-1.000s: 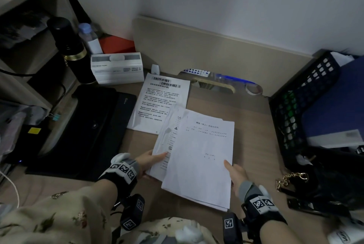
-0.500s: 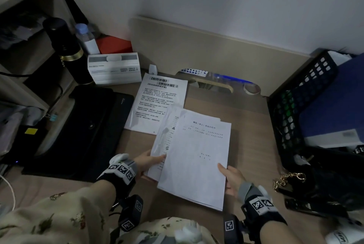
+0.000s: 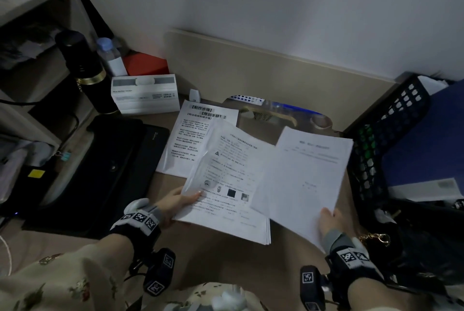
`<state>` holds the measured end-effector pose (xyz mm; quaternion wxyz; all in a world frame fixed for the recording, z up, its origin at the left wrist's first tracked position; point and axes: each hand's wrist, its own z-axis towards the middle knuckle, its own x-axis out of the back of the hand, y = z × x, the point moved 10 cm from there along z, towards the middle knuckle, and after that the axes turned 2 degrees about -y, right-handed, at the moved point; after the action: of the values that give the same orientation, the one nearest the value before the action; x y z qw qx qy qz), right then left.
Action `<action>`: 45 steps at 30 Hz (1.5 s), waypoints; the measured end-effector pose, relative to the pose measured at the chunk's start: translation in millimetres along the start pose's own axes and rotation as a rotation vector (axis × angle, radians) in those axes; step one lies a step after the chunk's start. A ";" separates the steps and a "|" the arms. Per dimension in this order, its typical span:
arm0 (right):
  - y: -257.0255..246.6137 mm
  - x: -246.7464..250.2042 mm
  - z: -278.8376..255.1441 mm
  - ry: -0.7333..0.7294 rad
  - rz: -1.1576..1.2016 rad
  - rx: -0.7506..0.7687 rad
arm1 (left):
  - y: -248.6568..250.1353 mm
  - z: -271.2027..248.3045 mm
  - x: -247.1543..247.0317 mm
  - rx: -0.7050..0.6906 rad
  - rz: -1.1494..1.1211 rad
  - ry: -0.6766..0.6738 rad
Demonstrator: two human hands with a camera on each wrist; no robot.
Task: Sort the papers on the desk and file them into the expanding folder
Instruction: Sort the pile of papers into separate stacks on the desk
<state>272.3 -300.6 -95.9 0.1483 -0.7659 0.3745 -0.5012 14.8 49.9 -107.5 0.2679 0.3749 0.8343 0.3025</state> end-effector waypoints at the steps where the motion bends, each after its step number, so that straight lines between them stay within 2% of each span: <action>1: -0.8 5.7 7.8 0.021 -0.043 -0.015 | 3.7 -1.1 3.5 -0.007 -0.016 -0.002; 4: -11.9 18.4 23.2 0.076 -0.107 -0.027 | 11.6 -1.6 23.7 -0.019 -0.073 0.050; 7: -24.7 7.4 35.2 0.049 -0.132 -0.003 | 15.1 0.3 40.7 -0.019 -0.123 0.080; 14: -57.6 -69.2 41.8 -0.133 -0.079 0.070 | 22.7 6.3 44.7 0.006 -0.146 0.093; 17: -76.5 -98.5 37.2 -0.178 -0.067 0.122 | 19.0 11.0 48.2 0.033 -0.125 0.101; 21: -83.7 -123.9 38.6 -0.216 -0.065 0.110 | 16.6 11.5 48.5 0.060 -0.109 0.078; 27: -61.7 -133.2 32.5 -0.208 -0.045 0.075 | 10.0 14.5 44.9 0.102 -0.111 0.071; 32: -74.2 -119.8 44.3 -0.198 -0.046 0.108 | 7.9 17.5 38.6 0.124 -0.088 0.043; 35: -88.1 -114.2 53.4 -0.214 -0.080 0.165 | 10.7 15.2 33.1 0.122 -0.123 0.020; 38: -102.4 -110.6 49.5 -0.226 -0.061 0.205 | 14.8 14.1 26.4 0.114 -0.066 -0.011; 40: -108.0 -103.7 45.6 -0.184 -0.041 0.232 | 15.2 15.2 25.8 0.099 -0.052 -0.007; 43: -111.2 -94.6 36.3 -0.105 -0.170 0.304 | 14.2 15.6 25.0 0.091 -0.069 0.030; 45: -108.5 -95.9 26.2 -0.107 -0.145 0.341 | 17.1 12.8 19.3 0.069 -0.075 0.028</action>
<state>320.7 -162.0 -105.3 0.2591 -0.7801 0.2197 -0.5254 20.3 78.2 -108.3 0.2542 0.3482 0.8614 0.2686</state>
